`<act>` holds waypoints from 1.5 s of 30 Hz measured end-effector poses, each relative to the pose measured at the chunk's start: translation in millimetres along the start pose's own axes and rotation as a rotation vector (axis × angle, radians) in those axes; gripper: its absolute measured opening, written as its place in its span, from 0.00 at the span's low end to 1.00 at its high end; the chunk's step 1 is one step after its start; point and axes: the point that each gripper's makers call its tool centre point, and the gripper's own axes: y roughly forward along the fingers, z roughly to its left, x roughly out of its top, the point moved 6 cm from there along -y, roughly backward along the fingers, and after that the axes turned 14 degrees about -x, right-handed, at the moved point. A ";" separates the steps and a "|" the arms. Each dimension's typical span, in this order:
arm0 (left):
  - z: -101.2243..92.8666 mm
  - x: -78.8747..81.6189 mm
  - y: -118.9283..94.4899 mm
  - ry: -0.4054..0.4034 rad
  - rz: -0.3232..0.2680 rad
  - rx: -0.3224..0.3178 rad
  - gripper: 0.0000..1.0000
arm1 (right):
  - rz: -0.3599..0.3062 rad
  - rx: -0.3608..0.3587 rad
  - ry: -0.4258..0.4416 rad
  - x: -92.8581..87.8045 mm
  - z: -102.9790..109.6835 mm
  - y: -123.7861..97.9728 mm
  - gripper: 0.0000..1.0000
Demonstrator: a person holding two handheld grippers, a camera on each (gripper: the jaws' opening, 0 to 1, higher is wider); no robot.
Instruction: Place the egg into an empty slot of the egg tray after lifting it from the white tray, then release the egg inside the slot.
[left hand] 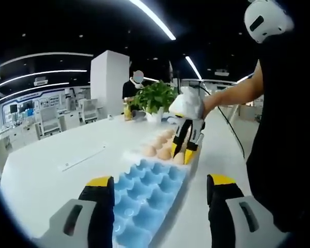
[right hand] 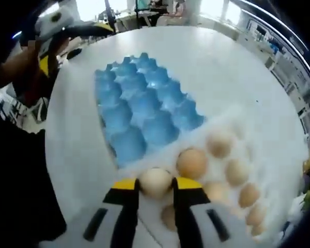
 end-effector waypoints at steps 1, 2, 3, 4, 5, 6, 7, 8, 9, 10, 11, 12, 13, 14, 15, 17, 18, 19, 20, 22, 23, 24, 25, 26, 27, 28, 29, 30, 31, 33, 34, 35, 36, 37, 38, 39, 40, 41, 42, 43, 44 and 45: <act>0.2 -0.5 -0.4 0.000 0.000 0.002 0.74 | -0.009 -0.002 0.003 -1.4 0.1 -0.7 0.26; 0.4 -0.8 -0.7 0.001 -0.002 0.003 0.74 | -0.014 -0.003 0.013 -2.1 0.2 -1.4 0.25; 0.5 -1.1 -1.1 -0.001 -0.004 0.004 0.74 | -0.027 -0.007 0.030 -3.3 0.3 -1.8 0.25; 0.7 -1.9 -1.5 -0.002 -0.003 0.006 0.74 | -0.035 -0.010 0.047 -4.1 0.2 -2.4 0.25; 0.8 -2.6 -1.9 -0.002 0.000 0.007 0.74 | -0.050 -0.011 0.065 -5.2 -0.1 -3.2 0.25; 1.0 -3.0 -2.1 -0.004 0.000 0.007 0.74 | -0.058 -0.012 0.076 -6.1 -0.3 -3.8 0.25; 1.2 -3.2 -2.1 -0.005 0.000 0.007 0.74 | -0.064 -0.013 0.103 -6.6 -1.0 -4.7 0.25; 1.3 -3.1 -2.1 -0.006 -0.001 0.006 0.73 | -0.069 -0.012 0.124 -6.9 -1.4 -5.6 0.25; 1.4 -3.1 -2.2 -0.006 -0.001 0.006 0.73 | -0.070 -0.009 0.144 -6.5 -1.6 -5.7 0.25; 1.6 -2.7 -2.2 -0.005 0.001 0.007 0.73 | -0.078 -0.006 0.153 -7.5 -3.2 -7.1 0.25; 1.8 -2.3 -2.5 -0.004 0.002 0.007 0.73 | -0.083 -0.007 0.153 -8.0 -3.4 -8.0 0.25; 1.8 -1.9 -2.7 -0.004 0.002 0.008 0.73 | -0.088 -0.007 0.159 -8.2 -3.6 -9.3 0.25; 2.0 -1.9 -3.3 -0.003 0.005 0.010 0.73 | -0.100 -0.005 0.166 -7.5 -3.1 -12.3 0.25; 2.3 -2.1 -3.8 -0.005 0.006 0.011 0.73 | -0.106 -0.004 0.166 -7.5 -3.3 -14.7 0.25; 2.5 -2.2 -4.8 -0.008 0.001 0.011 0.74 | -0.122 -0.007 0.174 -6.1 -4.9 -18.1 0.25; 3.2 -2.3 -5.7 -0.011 -0.001 0.015 0.74 | -0.142 -0.003 0.201 -5.3 -8.0 -22.9 0.24; 3.6 -2.9 -6.3 -0.011 0.003 0.017 0.74 | -0.148 -0.001 0.216 -5.4 -8.9 -24.3 0.24; 3.9 -3.2 -6.6 -0.011 0.004 0.018 0.74 | -0.145 0.004 0.227 -6.2 -9.6 -25.6 0.24; 4.1 -3.4 -6.8 -0.014 0.003 0.019 0.73 | -0.147 0.004 0.227 -6.9 -9.9 -26.1 0.24; 4.6 -3.3 -7.2 -0.014 0.000 0.023 0.73 | -0.148 0.002 0.230 -7.7 -10.1 -26.5 0.24; 4.4 -3.5 -7.1 -0.014 0.002 0.021 0.73 | -0.149 -0.002 0.227 -7.2 -9.8 -26.9 0.24; 4.2 -4.0 -7.1 -0.016 0.003 0.020 0.73 | -0.155 -0.007 0.226 -6.4 -10.2 -27.7 0.24; 4.0 -4.2 -7.0 -0.017 0.004 0.018 0.73 | -0.157 -0.008 0.226 -6.0 -10.2 -28.0 0.24; 3.6 -5.1 -6.9 -0.018 0.007 0.014 0.73 | -0.162 0.004 0.236 -3.3 -8.5 -28.9 0.24; 3.2 -5.4 -6.8 -0.021 0.006 0.011 0.72 | -0.172 0.007 0.239 -1.1 -7.3 -29.8 0.24; 2.8 -5.9 -6.7 -0.023 0.008 0.007 0.72 | -0.176 0.013 0.239 1.1 -5.6 -30.6 0.24; 2.8 -6.1 -6.6 -0.023 0.010 0.007 0.72 | -0.180 0.024 0.238 4.4 -2.8 -31.0 0.24; 3.2 -6.7 -6.5 -0.020 0.012 0.008 0.73 | -0.184 0.025 0.236 6.4 -1.2 -30.9 0.24; 3.3 -6.7 -6.5 -0.020 0.012 0.009 0.73 | -0.191 0.026 0.231 8.7 0.5 -30.6 0.25; 4.1 -5.7 -6.8 -0.009 0.005 0.013 0.74 | -0.194 0.043 0.226 13.0 5.0 -28.6 0.25; 4.2 -5.7 -7.1 -0.011 0.004 0.013 0.74 | -0.200 0.048 0.223 15.0 6.9 -27.8 0.25; 4.7 -6.1 -7.5 -0.020 0.004 0.013 0.74 | -0.198 0.059 0.224 17.3 9.6 -26.7 0.25; 4.7 -6.6 -7.9 -0.020 0.007 0.012 0.74 | -0.199 0.064 0.221 19.0 11.6 -26.1 0.25; 4.9 -7.3 -8.4 -0.018 0.011 0.014 0.74 | -0.206 0.069 0.212 21.7 14.1 -25.3 0.25; 5.0 -7.5 -8.9 -0.019 0.010 0.015 0.74 | -0.207 0.073 0.208 23.4 15.5 -25.0 0.25; 5.5 -7.4 -9.5 -0.024 0.004 0.018 0.75 | -0.210 0.077 0.206 25.7 17.2 -24.8 0.25; 5.6 -7.5 -9.8 -0.025 0.003 0.019 0.76 | -0.214 0.079 0.207 27.5 17.9 -24.5 0.25; 6.0 -7.7 -10.1 -0.029 0.002 0.022 0.76 | -0.218 0.082 0.206 29.1 18.5 -24.2 0.25; 6.2 -7.8 -10.3 -0.032 0.000 0.024 0.78 | -0.220 0.090 0.207 31.0 19.8 -24.1 0.25; 6.7 -8.0 -10.6 -0.036 -0.003 0.026 0.80 | -0.225 0.092 0.207 32.2 20.4 -24.2 0.25; 7.5 -8.1 -10.7 -0.052 -0.009 0.033 0.84 | -0.232 0.091 0.206 33.6 20.7 -24.3 0.25; 8.0 -9.0 -10.9 -0.075 -0.010 0.035 0.86 | -0.232 0.096 0.209 34.7 21.0 -24.6 0.25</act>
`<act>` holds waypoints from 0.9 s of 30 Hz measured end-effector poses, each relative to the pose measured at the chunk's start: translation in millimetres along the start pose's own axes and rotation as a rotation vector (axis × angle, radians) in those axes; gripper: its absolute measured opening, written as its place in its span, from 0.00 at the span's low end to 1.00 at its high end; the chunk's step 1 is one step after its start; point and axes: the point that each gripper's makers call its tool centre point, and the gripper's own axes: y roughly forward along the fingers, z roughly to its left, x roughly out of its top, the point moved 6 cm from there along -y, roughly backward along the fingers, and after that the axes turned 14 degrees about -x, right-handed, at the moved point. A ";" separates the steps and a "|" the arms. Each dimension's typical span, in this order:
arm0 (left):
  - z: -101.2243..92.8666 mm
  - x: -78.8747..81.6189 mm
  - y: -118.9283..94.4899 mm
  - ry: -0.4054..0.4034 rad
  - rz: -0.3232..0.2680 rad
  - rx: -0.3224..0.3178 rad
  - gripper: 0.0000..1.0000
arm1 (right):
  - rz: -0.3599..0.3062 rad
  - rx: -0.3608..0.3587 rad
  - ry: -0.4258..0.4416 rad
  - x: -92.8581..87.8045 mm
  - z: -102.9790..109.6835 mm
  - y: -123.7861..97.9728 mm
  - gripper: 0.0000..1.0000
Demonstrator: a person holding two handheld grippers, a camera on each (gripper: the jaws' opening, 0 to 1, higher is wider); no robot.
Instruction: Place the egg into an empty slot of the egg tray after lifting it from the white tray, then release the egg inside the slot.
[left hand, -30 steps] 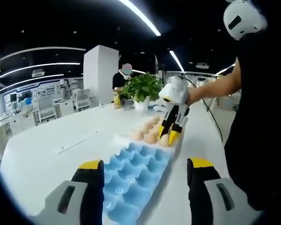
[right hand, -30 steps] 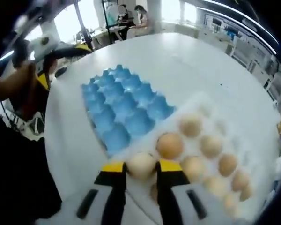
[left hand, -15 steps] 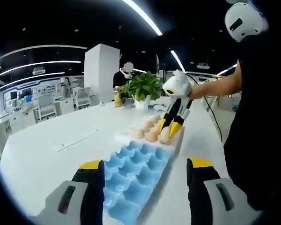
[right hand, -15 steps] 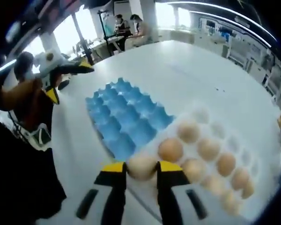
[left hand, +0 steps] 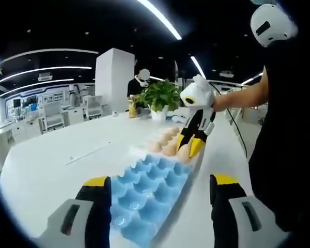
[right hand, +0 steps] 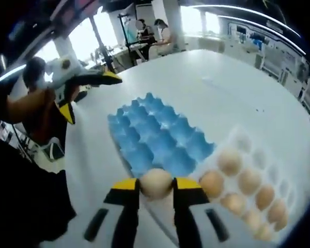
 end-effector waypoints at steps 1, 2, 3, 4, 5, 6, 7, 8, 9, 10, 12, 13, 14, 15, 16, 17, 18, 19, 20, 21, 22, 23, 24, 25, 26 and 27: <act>0.2 0.2 -0.1 0.009 0.001 -0.001 0.86 | -0.002 0.002 0.001 0.4 0.3 0.1 0.25; 0.0 0.5 -0.3 0.017 -0.001 -0.001 0.85 | -0.004 0.002 0.000 0.7 0.3 0.1 0.25; -0.3 0.3 -0.4 0.016 -0.001 -0.001 0.86 | -0.005 0.001 -0.002 1.0 0.4 0.0 0.25; -0.3 0.5 -0.3 0.013 -0.003 0.000 0.87 | -0.004 0.001 -0.003 0.8 0.3 -0.2 0.25; -0.5 1.0 -0.4 0.013 -0.009 -0.002 0.86 | -0.004 0.000 -0.004 0.7 0.2 -0.3 0.25; -0.3 1.0 -0.4 0.015 -0.008 -0.001 0.86 | -0.005 -0.006 -0.007 0.6 -0.3 -0.3 0.25; -0.4 0.8 -0.5 0.013 -0.007 -0.002 0.86 | -0.004 -0.005 -0.008 0.5 -0.1 -0.3 0.25; -0.6 0.8 -0.4 0.013 -0.009 -0.004 0.86 | -0.002 -0.001 -0.006 0.4 0.5 -0.2 0.25; -1.1 0.6 -0.4 0.014 -0.007 -0.008 0.84 | -0.001 0.000 -0.006 0.6 1.2 0.1 0.25; -1.3 0.7 -0.4 0.016 -0.006 -0.009 0.84 | -0.002 0.001 -0.010 1.4 3.1 1.0 0.25; -1.6 0.9 -0.3 0.017 -0.008 -0.010 0.83 | 0.000 0.005 -0.017 2.0 5.3 2.1 0.25; -1.6 1.2 -0.4 0.019 -0.009 -0.009 0.83 | -0.001 0.009 -0.019 2.9 6.9 3.0 0.25; -1.6 1.3 -0.5 0.019 -0.009 -0.009 0.83 | -0.001 0.011 -0.020 3.4 7.5 3.5 0.25; -2.0 1.9 -0.6 0.023 -0.012 -0.010 0.82 | -0.003 0.015 -0.024 5.2 9.7 5.2 0.25; -2.2 2.0 -0.8 0.022 -0.013 -0.011 0.82 | -0.003 0.019 -0.026 6.2 10.7 6.3 0.25; -2.2 2.0 -1.3 0.024 -0.015 -0.012 0.82 | 0.002 0.029 -0.026 7.3 12.8 7.9 0.25; -2.5 2.3 -1.6 0.029 -0.019 -0.013 0.81 | -0.001 0.031 -0.029 8.3 14.4 8.9 0.25; -2.2 2.3 -1.9 0.030 -0.017 -0.014 0.80 | -0.001 0.035 -0.038 9.6 16.6 10.5 0.25; -1.9 2.3 -2.4 0.030 -0.017 -0.014 0.80 | 0.000 0.039 -0.041 10.4 17.8 11.7 0.25; -1.5 2.3 -2.8 0.027 -0.019 -0.011 0.81 | -0.002 0.042 -0.042 12.3 19.5 13.1 0.25; -0.2 2.6 -3.5 0.034 -0.022 -0.002 0.82 | -0.006 0.044 -0.044 13.9 20.7 13.8 0.25; 1.0 3.1 -4.1 0.044 -0.024 0.007 0.83 | -0.007 0.048 -0.045 15.4 21.7 14.6 0.25; 1.6 3.4 -4.7 0.049 -0.027 0.010 0.83 | -0.009 0.052 -0.044 17.7 23.5 15.7 0.25; 2.2 2.8 -5.9 0.037 -0.027 0.008 0.82 | -0.013 0.054 -0.045 19.4 24.7 16.5 0.25; 2.2 2.6 -6.1 0.036 -0.026 0.007 0.81 | -0.015 0.060 -0.047 21.9 27.0 18.0 0.25; 2.7 2.1 -6.5 0.039 -0.025 0.006 0.81 | -0.014 0.062 -0.047 22.5 27.7 18.5 0.25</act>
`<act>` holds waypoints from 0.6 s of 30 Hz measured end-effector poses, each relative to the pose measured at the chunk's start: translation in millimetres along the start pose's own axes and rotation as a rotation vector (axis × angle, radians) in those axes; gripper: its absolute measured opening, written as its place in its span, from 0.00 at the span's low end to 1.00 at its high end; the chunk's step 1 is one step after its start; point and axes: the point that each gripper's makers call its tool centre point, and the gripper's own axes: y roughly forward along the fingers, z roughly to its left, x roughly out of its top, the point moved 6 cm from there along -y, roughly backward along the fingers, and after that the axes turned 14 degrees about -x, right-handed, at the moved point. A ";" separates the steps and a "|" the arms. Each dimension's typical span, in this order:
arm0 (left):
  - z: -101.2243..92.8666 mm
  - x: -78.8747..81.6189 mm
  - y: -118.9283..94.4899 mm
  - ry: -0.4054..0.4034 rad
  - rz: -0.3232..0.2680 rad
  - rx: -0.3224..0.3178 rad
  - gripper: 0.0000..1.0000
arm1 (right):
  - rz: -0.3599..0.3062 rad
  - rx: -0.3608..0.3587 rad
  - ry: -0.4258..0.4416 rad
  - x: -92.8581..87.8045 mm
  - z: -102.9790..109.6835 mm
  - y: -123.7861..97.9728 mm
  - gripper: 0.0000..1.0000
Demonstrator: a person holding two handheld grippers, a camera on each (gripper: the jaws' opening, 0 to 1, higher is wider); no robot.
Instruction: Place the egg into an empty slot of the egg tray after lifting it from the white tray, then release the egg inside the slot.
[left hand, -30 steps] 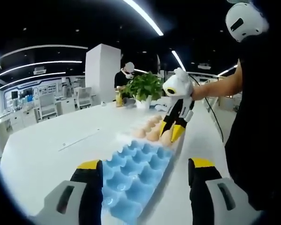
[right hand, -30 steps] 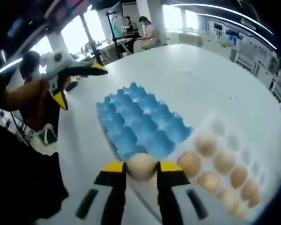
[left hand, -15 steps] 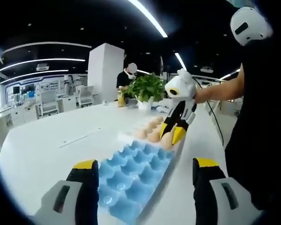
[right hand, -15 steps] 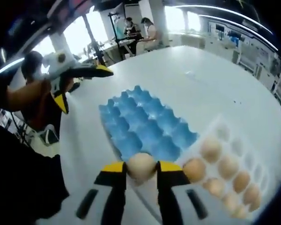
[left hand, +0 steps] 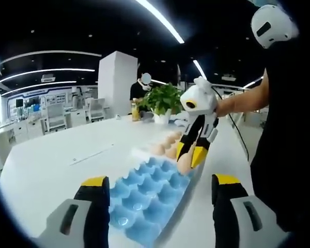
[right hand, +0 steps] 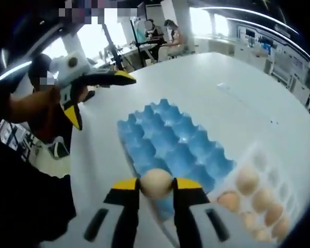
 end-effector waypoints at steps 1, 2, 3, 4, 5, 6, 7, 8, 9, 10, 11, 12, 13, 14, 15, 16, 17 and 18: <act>0.0 -0.4 -0.2 -0.002 0.002 -0.003 0.81 | -0.002 0.003 -0.005 2.4 2.4 1.9 0.25; 0.0 -0.6 -0.4 -0.007 0.002 -0.006 0.81 | -0.006 0.004 -0.009 4.0 3.7 3.0 0.25; -0.3 -0.5 -0.5 -0.005 0.001 -0.011 0.81 | -0.005 0.013 -0.009 5.9 6.0 4.7 0.25; 0.0 -0.6 -0.6 -0.003 0.003 -0.011 0.81 | -0.008 0.015 -0.009 7.5 7.4 5.8 0.25; 0.6 -0.9 -0.9 0.000 0.006 -0.010 0.81 | -0.013 0.017 -0.013 9.8 9.1 7.4 0.25; 1.1 -0.9 -1.3 -0.003 0.004 -0.012 0.80 | -0.013 0.022 -0.014 11.9 11.0 9.0 0.25; 1.2 -0.9 -1.5 -0.004 0.004 -0.014 0.80 | -0.016 0.025 -0.013 13.3 12.6 10.2 0.25; 1.4 -0.9 -1.9 0.000 0.005 -0.014 0.80 | -0.019 0.028 -0.014 14.8 14.0 11.5 0.25; 1.3 -0.9 -2.1 0.001 0.005 -0.017 0.79 | -0.020 0.030 -0.015 15.9 15.1 12.7 0.25; 0.9 -1.3 -2.4 -0.006 0.007 -0.023 0.79 | -0.022 0.031 -0.017 17.7 16.7 14.5 0.25; 1.1 -1.5 -2.7 -0.005 0.007 -0.025 0.78 | -0.022 0.038 -0.021 19.4 18.5 16.0 0.25; 1.1 -1.7 -2.7 -0.005 0.007 -0.025 0.78 | -0.020 0.041 -0.021 19.9 19.2 16.6 0.25; 1.4 -2.2 -2.9 -0.004 0.012 -0.025 0.78 | -0.021 0.042 -0.023 20.9 20.4 17.6 0.25; 1.8 -3.3 -3.4 -0.003 0.018 -0.026 0.78 | -0.022 0.043 -0.029 22.4 22.1 19.3 0.25; 2.0 -3.6 -3.6 -0.004 0.017 -0.027 0.78 | -0.020 0.047 -0.031 23.3 23.3 20.5 0.25; 2.1 -3.8 -3.9 -0.008 0.012 -0.029 0.78 | -0.022 0.052 -0.033 25.0 25.3 22.4 0.25; 2.0 -3.6 -4.0 -0.006 0.009 -0.029 0.78 | -0.023 0.054 -0.037 26.1 26.4 23.5 0.25; 2.0 -3.2 -4.2 -0.005 0.004 -0.030 0.77 | -0.022 0.059 -0.038 27.6 28.1 25.1 0.25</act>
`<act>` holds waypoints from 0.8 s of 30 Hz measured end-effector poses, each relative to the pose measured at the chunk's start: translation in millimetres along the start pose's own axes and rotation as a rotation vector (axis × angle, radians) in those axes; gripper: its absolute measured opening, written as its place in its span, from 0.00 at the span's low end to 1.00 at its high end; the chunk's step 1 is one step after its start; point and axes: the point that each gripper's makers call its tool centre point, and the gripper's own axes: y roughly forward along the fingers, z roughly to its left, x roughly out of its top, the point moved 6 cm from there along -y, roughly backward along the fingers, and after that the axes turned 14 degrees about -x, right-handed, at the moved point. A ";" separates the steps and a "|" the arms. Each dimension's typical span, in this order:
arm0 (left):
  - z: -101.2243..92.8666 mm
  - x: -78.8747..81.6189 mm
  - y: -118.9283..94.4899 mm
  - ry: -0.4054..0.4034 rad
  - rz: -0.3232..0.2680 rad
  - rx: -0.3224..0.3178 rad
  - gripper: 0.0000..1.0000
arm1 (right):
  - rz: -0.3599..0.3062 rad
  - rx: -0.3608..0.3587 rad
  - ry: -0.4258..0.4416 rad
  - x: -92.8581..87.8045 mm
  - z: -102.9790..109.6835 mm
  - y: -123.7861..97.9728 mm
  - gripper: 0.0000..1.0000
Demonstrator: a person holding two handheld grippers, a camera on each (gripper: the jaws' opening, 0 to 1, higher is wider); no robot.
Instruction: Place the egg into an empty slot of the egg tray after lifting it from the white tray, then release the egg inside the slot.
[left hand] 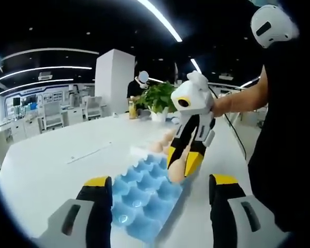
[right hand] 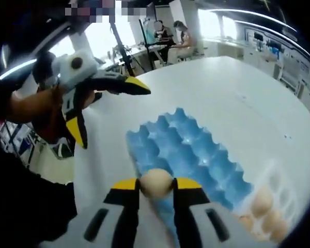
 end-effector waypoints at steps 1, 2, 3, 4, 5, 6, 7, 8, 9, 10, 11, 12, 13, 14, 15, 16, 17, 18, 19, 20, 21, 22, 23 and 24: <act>-0.1 -0.2 0.0 -0.001 0.001 -0.001 0.77 | -0.001 0.005 -0.001 1.5 1.9 1.9 0.25; -0.2 -0.8 -0.1 0.001 0.005 0.000 0.77 | -0.003 0.007 -0.001 2.7 2.9 3.3 0.25; -0.3 -1.1 -0.2 0.000 0.005 0.000 0.77 | -0.005 0.010 -0.002 3.7 3.8 4.6 0.25; -0.5 -1.4 -0.3 -0.002 0.003 0.000 0.77 | -0.003 0.015 -0.005 5.1 5.5 6.6 0.25; -0.6 -1.6 -0.4 -0.001 0.002 0.000 0.77 | -0.004 0.018 -0.008 6.3 6.5 7.8 0.25; 0.4 -1.6 -1.0 0.009 0.002 0.009 0.77 | -0.005 0.021 -0.011 7.8 7.8 9.3 0.25; 0.6 -1.7 -1.3 0.009 0.002 0.011 0.78 | -0.005 0.025 -0.012 8.8 8.6 10.4 0.25; 0.8 -1.7 -1.6 0.007 0.000 0.012 0.78 | -0.004 0.029 -0.012 9.9 9.6 11.5 0.25; 1.2 -1.7 -2.0 0.006 -0.001 0.014 0.77 | -0.008 0.031 -0.017 11.5 11.2 13.0 0.25; 1.4 -1.6 -2.1 0.009 -0.001 0.014 0.77 | -0.009 0.034 -0.020 12.8 12.2 14.2 0.25; 1.4 -1.6 -2.1 0.008 -0.001 0.014 0.77 | -0.007 0.044 -0.020 14.7 14.2 16.3 0.25; 1.1 -1.8 -1.9 0.006 -0.001 0.011 0.77 | -0.010 0.046 -0.025 16.6 16.0 18.2 0.25; 0.8 -2.0 -1.6 0.003 0.000 0.008 0.76 | -0.011 0.046 -0.029 17.4 16.7 18.8 0.25; 0.7 -2.4 -1.4 0.002 0.002 0.007 0.76 | -0.010 0.051 -0.031 19.2 18.1 20.3 0.25; 0.7 -2.7 -1.1 0.003 0.003 0.006 0.76 | -0.011 0.058 -0.029 20.4 19.3 21.2 0.25; 0.5 -3.2 -1.0 -0.001 0.005 0.004 0.76 | -0.013 0.060 -0.028 21.7 20.3 22.1 0.25; 0.4 -3.5 -0.9 -0.002 0.006 0.003 0.76 | -0.016 0.061 -0.035 23.4 21.3 23.3 0.25; 0.4 -3.7 -1.0 -0.002 0.006 0.002 0.75 | -0.012 0.066 -0.040 24.7 22.5 24.8 0.25; 0.3 -3.8 -1.0 -0.003 0.004 0.001 0.75 | -0.013 0.068 -0.043 25.7 23.2 25.5 0.25; 0.1 -3.8 -1.1 -0.003 0.005 0.000 0.75 | -0.014 0.067 -0.045 26.9 23.6 26.4 0.25; 0.1 -3.8 -1.1 -0.002 0.006 0.000 0.75 | -0.015 0.068 -0.048 28.6 23.8 27.9 0.25; 0.3 -3.7 -1.3 -0.001 0.005 0.001 0.75 | -0.015 0.070 -0.048 29.4 24.2 28.8 0.25; 0.5 -3.7 -1.5 -0.001 0.005 0.001 0.75 | -0.016 0.071 -0.047 30.3 24.6 29.8 0.25; 1.4 -3.5 -1.9 0.005 0.003 0.008 0.76 | -0.019 0.076 -0.044 31.9 25.7 31.6 0.25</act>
